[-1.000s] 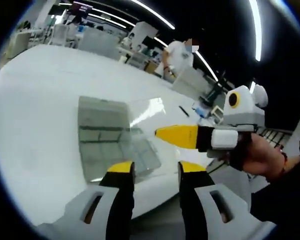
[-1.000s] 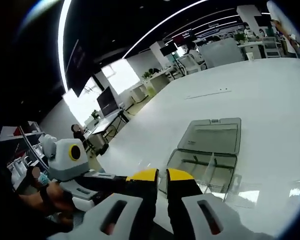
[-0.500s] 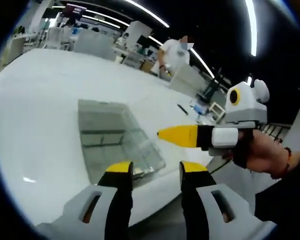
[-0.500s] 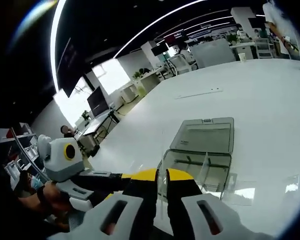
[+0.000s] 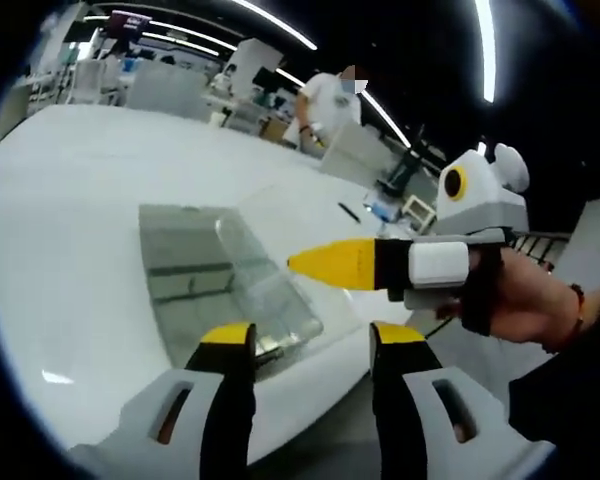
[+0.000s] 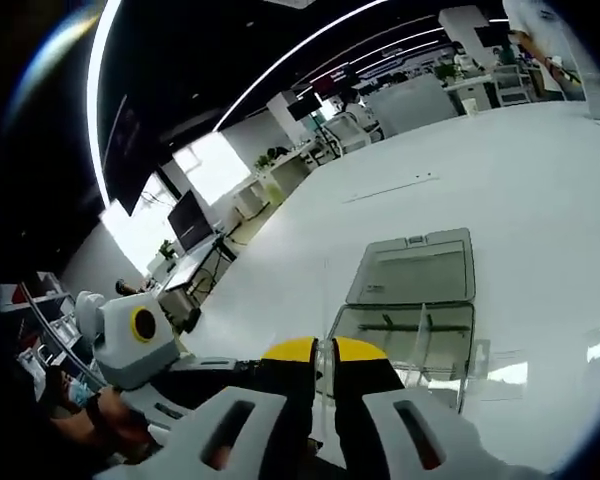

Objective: Insert the divider into the dual guide fixture by aligning both edges with the guide slots and pushing it downward to the bottom, including one-sided entry, uneven engagement, binding, and posture correction.

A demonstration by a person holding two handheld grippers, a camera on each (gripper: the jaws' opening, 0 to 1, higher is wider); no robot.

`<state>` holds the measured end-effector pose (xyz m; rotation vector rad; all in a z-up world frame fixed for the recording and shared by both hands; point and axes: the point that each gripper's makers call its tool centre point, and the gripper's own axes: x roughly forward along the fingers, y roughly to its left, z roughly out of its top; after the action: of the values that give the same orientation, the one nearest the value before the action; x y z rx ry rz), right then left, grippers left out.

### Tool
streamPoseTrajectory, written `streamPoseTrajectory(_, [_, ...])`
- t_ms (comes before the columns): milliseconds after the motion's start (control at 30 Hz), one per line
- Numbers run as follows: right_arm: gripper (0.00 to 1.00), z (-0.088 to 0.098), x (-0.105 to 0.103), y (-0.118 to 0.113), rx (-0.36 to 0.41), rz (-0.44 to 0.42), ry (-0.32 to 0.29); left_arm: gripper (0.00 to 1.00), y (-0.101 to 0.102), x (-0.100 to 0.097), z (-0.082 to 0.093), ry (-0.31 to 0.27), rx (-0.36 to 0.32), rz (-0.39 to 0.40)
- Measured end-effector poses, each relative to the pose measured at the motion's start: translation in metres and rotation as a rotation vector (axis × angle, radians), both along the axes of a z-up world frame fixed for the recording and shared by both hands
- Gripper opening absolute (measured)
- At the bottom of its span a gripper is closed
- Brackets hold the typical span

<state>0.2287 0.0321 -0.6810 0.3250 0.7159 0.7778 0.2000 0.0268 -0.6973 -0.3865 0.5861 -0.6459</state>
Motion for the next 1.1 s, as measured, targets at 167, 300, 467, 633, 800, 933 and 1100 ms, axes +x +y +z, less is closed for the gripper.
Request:
streamPoseTrajectory(167, [0.01,-0.002,-0.002,0.000,0.004,-0.008,0.015,0.45,-0.003,0.004,-0.003,0.004,0.010,0.010])
streamPoseTrajectory(300, [0.01,-0.003,-0.005,0.001,0.002,-0.004,0.033,0.42,0.002,0.007,-0.011,0.030,0.029,0.049])
streamPoseTrajectory(467, [0.01,-0.004,-0.007,0.000,-0.019,0.009,0.040,0.36,0.009,0.007,-0.011,0.040,0.000,0.069])
streamPoseTrajectory(633, [0.01,-0.010,-0.006,-0.002,-0.045,-0.005,0.082,0.35,0.010,0.007,-0.010,0.042,-0.009,0.060])
streamPoseTrajectory(800, [0.00,-0.016,-0.003,-0.004,-0.072,-0.018,0.127,0.37,0.015,0.006,-0.009,0.041,-0.018,0.066])
streamPoseTrajectory(933, [0.00,-0.018,0.001,-0.002,-0.091,-0.023,0.159,0.38,0.021,0.003,-0.009,0.036,-0.009,0.062])
streamPoseTrajectory(1100, [0.00,-0.025,0.006,0.001,-0.112,-0.014,0.196,0.41,0.029,0.001,-0.008,0.028,0.010,0.057])
